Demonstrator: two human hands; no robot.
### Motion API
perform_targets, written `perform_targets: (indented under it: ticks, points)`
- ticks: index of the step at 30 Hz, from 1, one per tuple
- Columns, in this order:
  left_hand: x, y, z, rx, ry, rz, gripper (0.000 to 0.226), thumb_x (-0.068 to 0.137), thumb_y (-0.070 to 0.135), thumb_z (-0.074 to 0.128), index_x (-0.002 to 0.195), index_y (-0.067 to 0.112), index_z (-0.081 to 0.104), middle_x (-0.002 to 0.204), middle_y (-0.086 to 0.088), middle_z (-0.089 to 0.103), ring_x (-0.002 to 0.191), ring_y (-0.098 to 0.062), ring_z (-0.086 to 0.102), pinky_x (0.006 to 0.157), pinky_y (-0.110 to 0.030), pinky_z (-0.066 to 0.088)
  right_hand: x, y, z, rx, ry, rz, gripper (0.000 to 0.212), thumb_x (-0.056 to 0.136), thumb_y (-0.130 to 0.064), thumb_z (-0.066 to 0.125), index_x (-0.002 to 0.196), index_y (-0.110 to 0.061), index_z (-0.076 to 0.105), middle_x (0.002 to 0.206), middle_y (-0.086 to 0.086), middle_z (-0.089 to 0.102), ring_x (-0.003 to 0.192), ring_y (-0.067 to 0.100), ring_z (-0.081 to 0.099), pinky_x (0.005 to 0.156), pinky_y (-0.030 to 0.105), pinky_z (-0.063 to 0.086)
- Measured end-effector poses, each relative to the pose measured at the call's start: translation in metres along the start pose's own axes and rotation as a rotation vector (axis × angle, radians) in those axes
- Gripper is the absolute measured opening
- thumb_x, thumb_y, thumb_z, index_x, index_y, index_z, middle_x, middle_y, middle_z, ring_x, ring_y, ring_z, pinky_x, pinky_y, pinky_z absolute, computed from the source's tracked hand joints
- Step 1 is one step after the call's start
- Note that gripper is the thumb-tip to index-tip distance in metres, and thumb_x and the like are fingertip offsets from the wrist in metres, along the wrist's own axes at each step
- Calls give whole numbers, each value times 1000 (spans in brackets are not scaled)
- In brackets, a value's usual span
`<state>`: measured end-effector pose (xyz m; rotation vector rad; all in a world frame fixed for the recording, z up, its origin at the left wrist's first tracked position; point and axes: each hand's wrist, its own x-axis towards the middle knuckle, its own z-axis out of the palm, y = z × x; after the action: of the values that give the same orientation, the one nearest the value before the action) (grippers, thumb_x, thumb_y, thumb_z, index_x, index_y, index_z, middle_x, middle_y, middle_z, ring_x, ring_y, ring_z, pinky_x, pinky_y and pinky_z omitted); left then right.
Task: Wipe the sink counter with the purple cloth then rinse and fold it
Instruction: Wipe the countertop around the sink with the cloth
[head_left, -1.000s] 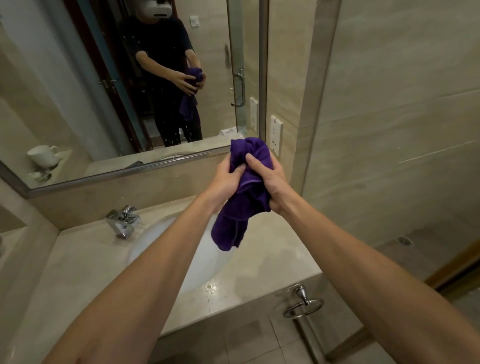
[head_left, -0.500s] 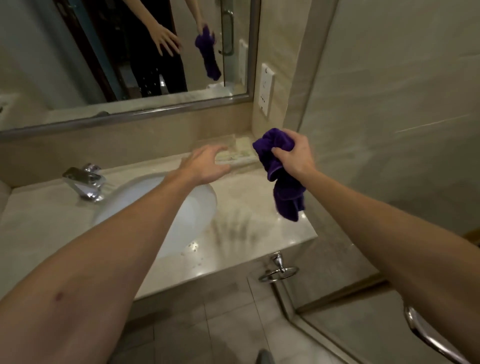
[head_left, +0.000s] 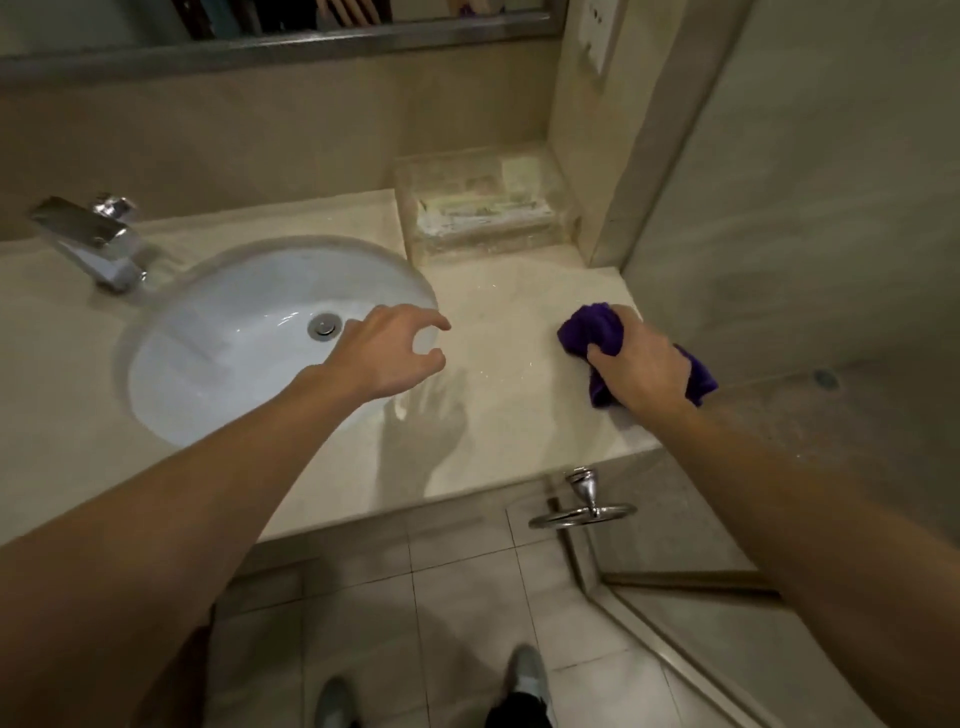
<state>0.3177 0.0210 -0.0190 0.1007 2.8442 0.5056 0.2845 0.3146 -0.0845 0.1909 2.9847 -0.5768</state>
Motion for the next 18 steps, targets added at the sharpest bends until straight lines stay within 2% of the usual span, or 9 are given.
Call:
perform_targets:
  ticks: [1, 3, 4, 6, 9, 13, 16, 18]
  points:
    - [3, -10, 5, 9, -2, 9, 44, 92, 36, 57, 136, 35, 57, 149, 4, 52, 135, -27, 46, 106, -47, 33, 0, 4, 7, -64, 34, -28, 57, 92, -49, 58, 144, -31, 45, 122, 7, 68, 109, 34, 62, 81, 42, 46]
    - [8, -28, 11, 43, -4, 31, 44, 91, 37, 57, 136, 34, 57, 147, 3, 55, 133, -27, 49, 107, -47, 36, 5, 14, 13, -163, 92, -141, 65, 87, -59, 55, 145, -31, 47, 136, 6, 62, 123, 33, 55, 101, 48, 42]
    - [10, -38, 14, 53, 2, 43, 45, 91, 38, 56, 136, 34, 57, 146, 3, 56, 132, -26, 49, 107, -47, 37, 10, 20, 14, -137, 92, -200, 69, 85, -62, 54, 146, -30, 47, 145, 5, 57, 130, 32, 51, 109, 49, 37]
    - [15, -55, 19, 47, 19, 54, 45, 91, 39, 56, 135, 34, 57, 144, 3, 57, 131, -26, 49, 108, -48, 38, 18, 29, 16, 88, 28, -233, 70, 87, -56, 61, 150, -31, 43, 153, 2, 49, 139, 26, 45, 117, 44, 32]
    - [21, -78, 28, -13, 38, 47, 44, 91, 38, 56, 135, 32, 58, 142, 1, 58, 130, -27, 50, 107, -48, 39, 18, 15, 30, 344, 76, -108, 65, 92, -38, 70, 151, -33, 44, 149, -2, 54, 136, 20, 49, 113, 34, 35]
    - [17, -103, 33, -59, 65, 21, 42, 92, 36, 57, 134, 30, 59, 141, -1, 59, 130, -30, 48, 104, -43, 37, 17, -43, 63, 430, 244, -18, 56, 88, -31, 71, 142, -24, 58, 134, -2, 67, 123, 21, 59, 97, 19, 36]
    - [8, -125, 34, -94, 59, 0, 42, 92, 37, 56, 133, 32, 59, 139, 1, 60, 129, -27, 49, 93, -39, 36, 4, -97, 90, 425, 257, 4, 54, 85, -30, 72, 138, -22, 62, 126, 1, 71, 116, 23, 62, 90, 20, 38]
    - [4, -136, 32, -105, 49, -21, 41, 92, 37, 56, 132, 32, 59, 139, 0, 59, 126, -27, 52, 96, -41, 36, -6, -132, 110, 446, 249, -11, 53, 84, -29, 71, 136, -23, 63, 123, 1, 72, 113, 24, 64, 93, 26, 43]
